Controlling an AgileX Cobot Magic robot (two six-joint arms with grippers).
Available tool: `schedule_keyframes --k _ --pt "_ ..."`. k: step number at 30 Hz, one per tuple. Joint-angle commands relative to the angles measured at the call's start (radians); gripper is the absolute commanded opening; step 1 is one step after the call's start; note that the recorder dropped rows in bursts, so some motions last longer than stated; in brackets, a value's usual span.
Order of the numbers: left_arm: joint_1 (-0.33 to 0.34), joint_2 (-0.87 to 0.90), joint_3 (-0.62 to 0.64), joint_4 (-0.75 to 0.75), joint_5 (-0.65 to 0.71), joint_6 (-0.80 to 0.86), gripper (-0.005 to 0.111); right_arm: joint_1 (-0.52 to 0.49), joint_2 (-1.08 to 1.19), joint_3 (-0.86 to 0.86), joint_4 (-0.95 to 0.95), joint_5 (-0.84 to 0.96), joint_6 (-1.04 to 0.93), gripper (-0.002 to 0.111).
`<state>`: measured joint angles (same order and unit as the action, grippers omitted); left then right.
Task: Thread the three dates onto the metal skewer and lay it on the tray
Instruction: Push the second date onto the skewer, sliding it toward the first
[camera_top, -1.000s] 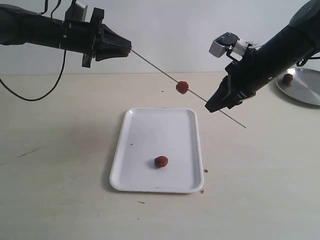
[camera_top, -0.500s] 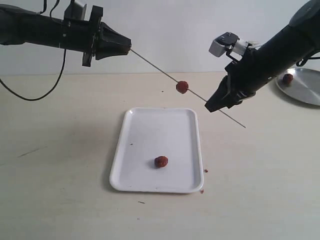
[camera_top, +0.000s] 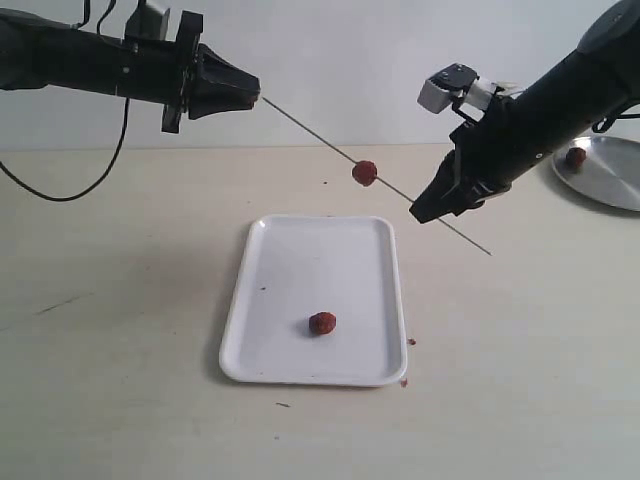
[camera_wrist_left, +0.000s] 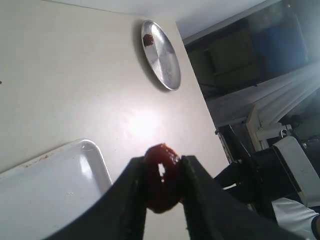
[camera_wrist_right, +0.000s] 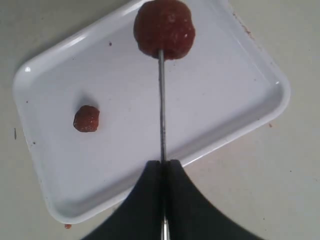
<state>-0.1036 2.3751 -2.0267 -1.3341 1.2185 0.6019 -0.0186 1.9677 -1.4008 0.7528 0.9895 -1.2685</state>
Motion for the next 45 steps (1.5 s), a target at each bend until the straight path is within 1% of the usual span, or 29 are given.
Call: schedule_keyframes --k 1,7,13,19,26,28,35,39,45 --pt "-0.006 -0.003 0.001 -0.012 0.003 -0.003 0.024 -0.005 -0.013 -0.002 0.008 -0.028 0.016 0.0" --pt "-0.008 -0.003 0.001 -0.01 0.003 -0.003 0.024 -0.005 -0.013 -0.002 0.008 -0.028 0.016 0.0" --pt "-0.03 -0.003 0.001 -0.01 0.003 -0.003 0.024 -0.005 -0.013 -0.002 0.008 -0.028 0.016 0.0" --pt "-0.03 -0.003 0.001 -0.003 0.003 -0.003 0.024 -0.005 -0.013 -0.002 0.008 -0.028 0.016 0.0" --pt "-0.088 -0.003 0.001 0.016 0.003 0.008 0.024 -0.005 -0.013 -0.002 0.054 -0.027 -0.003 0.0" --pt "-0.117 -0.003 0.001 0.018 0.003 0.02 0.024 -0.005 -0.013 -0.002 0.092 -0.027 -0.012 0.0" --pt "-0.175 0.003 0.001 0.023 0.003 0.03 0.024 -0.005 -0.013 -0.002 0.188 -0.039 -0.012 0.0" --pt "-0.189 0.009 0.001 0.023 0.003 0.048 0.024 -0.005 -0.013 -0.002 0.214 -0.047 -0.012 0.0" --pt "-0.189 0.009 0.001 0.023 0.003 0.057 0.024 -0.005 -0.013 -0.002 0.241 -0.048 -0.012 0.0"
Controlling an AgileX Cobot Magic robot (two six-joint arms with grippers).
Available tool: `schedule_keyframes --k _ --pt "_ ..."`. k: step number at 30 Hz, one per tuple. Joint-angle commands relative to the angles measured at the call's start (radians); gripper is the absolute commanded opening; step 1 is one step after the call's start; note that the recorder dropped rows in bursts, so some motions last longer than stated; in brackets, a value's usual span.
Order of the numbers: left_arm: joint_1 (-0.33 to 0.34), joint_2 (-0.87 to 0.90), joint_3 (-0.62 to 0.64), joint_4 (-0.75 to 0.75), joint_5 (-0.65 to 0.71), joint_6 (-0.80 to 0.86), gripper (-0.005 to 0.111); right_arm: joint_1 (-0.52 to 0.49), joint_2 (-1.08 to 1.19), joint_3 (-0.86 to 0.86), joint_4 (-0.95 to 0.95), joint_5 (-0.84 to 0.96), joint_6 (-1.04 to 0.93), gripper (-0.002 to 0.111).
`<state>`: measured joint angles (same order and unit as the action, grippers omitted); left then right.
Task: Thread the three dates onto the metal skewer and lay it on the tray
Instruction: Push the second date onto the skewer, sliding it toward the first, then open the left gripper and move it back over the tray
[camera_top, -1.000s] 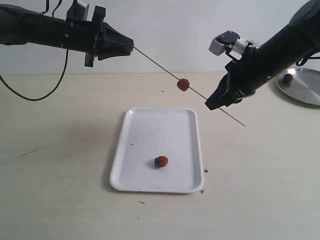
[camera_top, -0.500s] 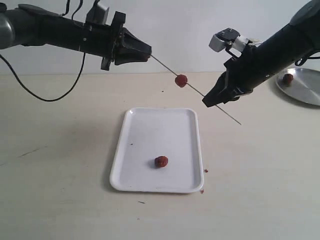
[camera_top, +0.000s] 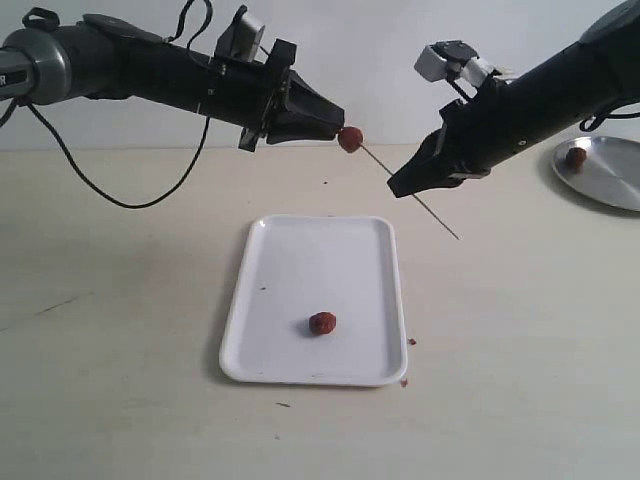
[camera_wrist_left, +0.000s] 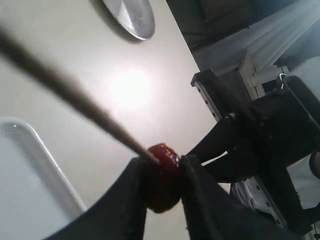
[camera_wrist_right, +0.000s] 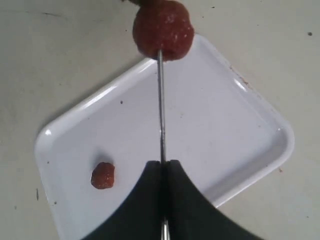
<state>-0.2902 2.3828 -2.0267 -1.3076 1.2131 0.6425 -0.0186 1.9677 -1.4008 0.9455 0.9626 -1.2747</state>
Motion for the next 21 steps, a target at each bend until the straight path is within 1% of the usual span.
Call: schedule_keyframes --k 1,4,10,12,16,21 --pt "-0.002 0.002 0.001 -0.004 0.008 0.019 0.024 -0.005 -0.013 -0.002 0.048 -0.021 -0.006 0.0" --pt "-0.002 0.002 0.001 -0.004 0.008 0.028 0.031 -0.005 -0.013 -0.002 0.048 -0.021 -0.006 0.0" --pt "0.0 0.002 0.001 -0.018 0.008 0.028 0.059 -0.005 -0.013 -0.002 0.046 -0.021 -0.006 0.0" --pt "0.009 0.002 0.001 -0.026 0.008 0.03 0.064 -0.005 -0.013 -0.002 0.046 -0.024 -0.006 0.0" --pt "0.028 0.002 0.001 -0.039 0.008 0.032 0.069 -0.005 -0.013 -0.002 0.046 -0.047 -0.003 0.0" --pt "0.032 0.002 0.001 -0.001 0.008 0.035 0.069 -0.005 -0.013 -0.002 0.046 -0.095 0.024 0.0"
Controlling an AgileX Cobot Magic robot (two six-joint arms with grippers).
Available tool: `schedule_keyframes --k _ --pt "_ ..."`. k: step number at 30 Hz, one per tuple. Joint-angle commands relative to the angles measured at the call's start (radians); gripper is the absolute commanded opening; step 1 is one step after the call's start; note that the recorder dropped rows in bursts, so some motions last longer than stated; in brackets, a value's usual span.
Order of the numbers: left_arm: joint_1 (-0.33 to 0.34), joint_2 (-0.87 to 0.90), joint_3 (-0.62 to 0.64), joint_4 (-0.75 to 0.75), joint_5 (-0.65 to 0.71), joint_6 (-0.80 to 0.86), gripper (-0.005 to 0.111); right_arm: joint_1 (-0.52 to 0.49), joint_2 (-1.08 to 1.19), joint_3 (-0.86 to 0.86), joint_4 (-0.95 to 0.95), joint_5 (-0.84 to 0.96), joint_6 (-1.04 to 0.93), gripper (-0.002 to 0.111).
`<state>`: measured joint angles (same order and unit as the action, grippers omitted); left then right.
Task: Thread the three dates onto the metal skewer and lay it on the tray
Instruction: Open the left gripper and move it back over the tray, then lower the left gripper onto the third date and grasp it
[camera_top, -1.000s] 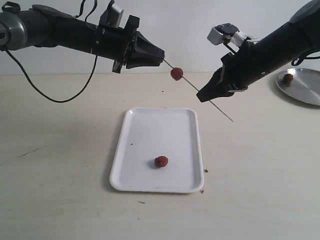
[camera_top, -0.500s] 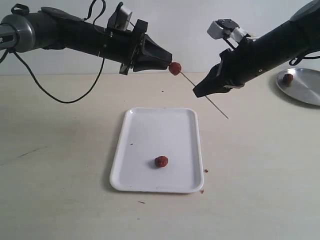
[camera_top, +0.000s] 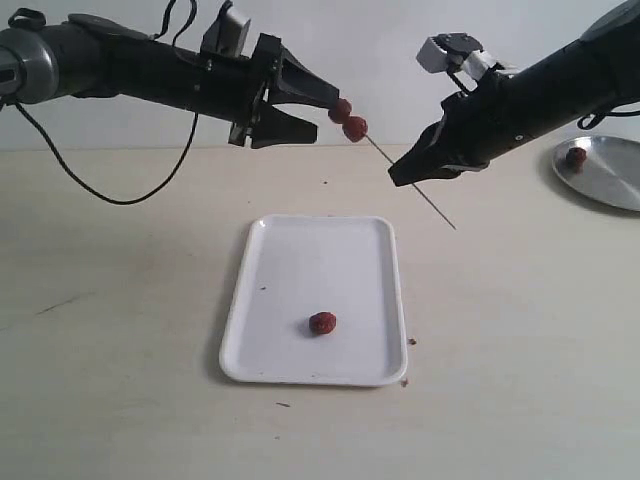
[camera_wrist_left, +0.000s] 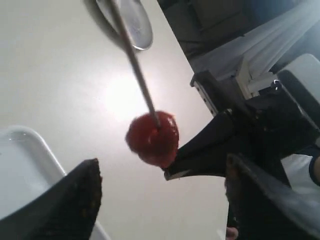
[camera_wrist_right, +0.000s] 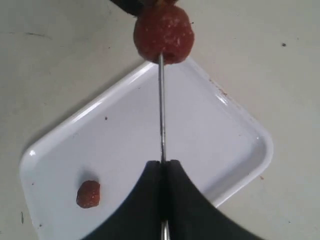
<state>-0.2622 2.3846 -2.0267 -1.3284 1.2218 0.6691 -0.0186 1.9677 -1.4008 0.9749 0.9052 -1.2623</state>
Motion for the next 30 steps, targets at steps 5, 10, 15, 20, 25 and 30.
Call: schedule_keyframes --k 5,10,15,20,25,30 --pt "0.004 0.0 0.001 0.09 -0.001 0.015 0.069 -0.005 -0.013 -0.002 0.017 -0.056 0.02 0.0" --pt "-0.037 0.0 0.001 0.356 -0.001 0.004 0.069 -0.005 -0.02 -0.002 -0.068 -0.129 0.12 0.0" --pt "-0.125 0.0 0.001 0.589 -0.001 0.022 0.069 -0.008 -0.05 -0.002 -0.258 -0.179 0.295 0.0" --pt "-0.228 0.0 0.001 0.728 -0.001 0.037 0.069 -0.008 -0.053 -0.002 -0.345 -0.204 0.375 0.0" --pt "-0.298 -0.003 0.011 0.904 -0.001 -0.034 0.069 -0.01 -0.053 -0.002 -0.358 -0.206 0.373 0.0" --pt "-0.339 -0.035 0.074 0.924 -0.001 -0.054 0.069 -0.012 -0.053 -0.002 -0.353 -0.206 0.375 0.0"
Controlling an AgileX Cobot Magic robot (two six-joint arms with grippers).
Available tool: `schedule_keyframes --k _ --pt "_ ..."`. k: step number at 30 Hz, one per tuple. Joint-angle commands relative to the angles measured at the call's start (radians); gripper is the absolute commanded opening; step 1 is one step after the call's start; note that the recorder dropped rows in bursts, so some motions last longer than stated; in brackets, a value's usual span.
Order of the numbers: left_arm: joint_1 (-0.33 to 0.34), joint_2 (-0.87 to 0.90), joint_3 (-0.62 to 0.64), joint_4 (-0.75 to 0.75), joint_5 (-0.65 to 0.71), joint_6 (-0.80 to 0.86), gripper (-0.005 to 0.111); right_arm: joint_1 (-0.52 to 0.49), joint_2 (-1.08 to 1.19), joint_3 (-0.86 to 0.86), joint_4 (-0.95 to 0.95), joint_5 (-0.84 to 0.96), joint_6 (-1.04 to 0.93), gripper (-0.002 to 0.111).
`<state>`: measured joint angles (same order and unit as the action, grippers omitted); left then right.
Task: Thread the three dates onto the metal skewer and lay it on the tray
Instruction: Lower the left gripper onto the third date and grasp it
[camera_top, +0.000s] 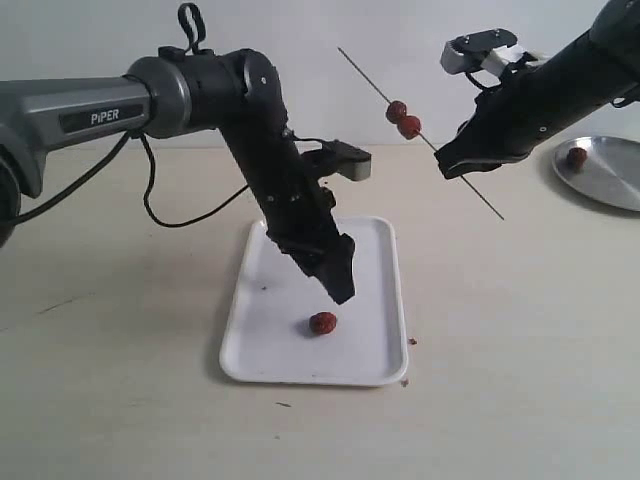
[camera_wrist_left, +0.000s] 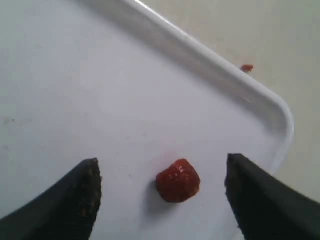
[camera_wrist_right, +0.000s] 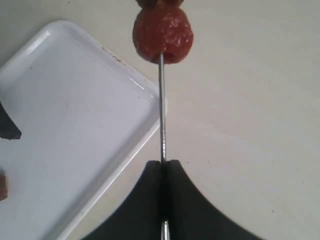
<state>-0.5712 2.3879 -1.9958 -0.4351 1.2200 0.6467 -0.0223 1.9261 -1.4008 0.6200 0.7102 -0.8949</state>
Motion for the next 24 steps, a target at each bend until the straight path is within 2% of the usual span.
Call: schedule_keyframes --k 1,7,10,15,20,22,24 --pt "-0.035 -0.043 0.051 0.044 0.001 -0.039 0.069 -0.008 -0.011 -0.002 0.002 -0.009 0.007 0.0" --pt "-0.109 -0.054 0.128 0.204 -0.002 -0.198 0.069 -0.008 -0.011 -0.002 0.009 -0.003 0.009 0.0" --pt "-0.143 -0.054 0.165 0.265 -0.102 -0.266 0.069 -0.008 -0.011 -0.002 0.017 -0.003 0.014 0.0" --pt "-0.147 -0.054 0.172 0.267 -0.166 -0.312 0.069 -0.008 -0.011 -0.002 0.017 -0.003 0.033 0.0" --pt "-0.147 -0.054 0.172 0.267 -0.152 -0.34 0.068 -0.008 -0.011 -0.002 0.017 -0.003 0.033 0.0" --pt "-0.147 -0.054 0.172 0.265 -0.148 -0.357 0.064 -0.008 -0.011 -0.002 0.017 -0.003 0.033 0.0" --pt "-0.148 -0.054 0.172 0.26 -0.141 -0.367 0.054 -0.008 -0.011 -0.002 0.017 -0.003 0.033 0.0"
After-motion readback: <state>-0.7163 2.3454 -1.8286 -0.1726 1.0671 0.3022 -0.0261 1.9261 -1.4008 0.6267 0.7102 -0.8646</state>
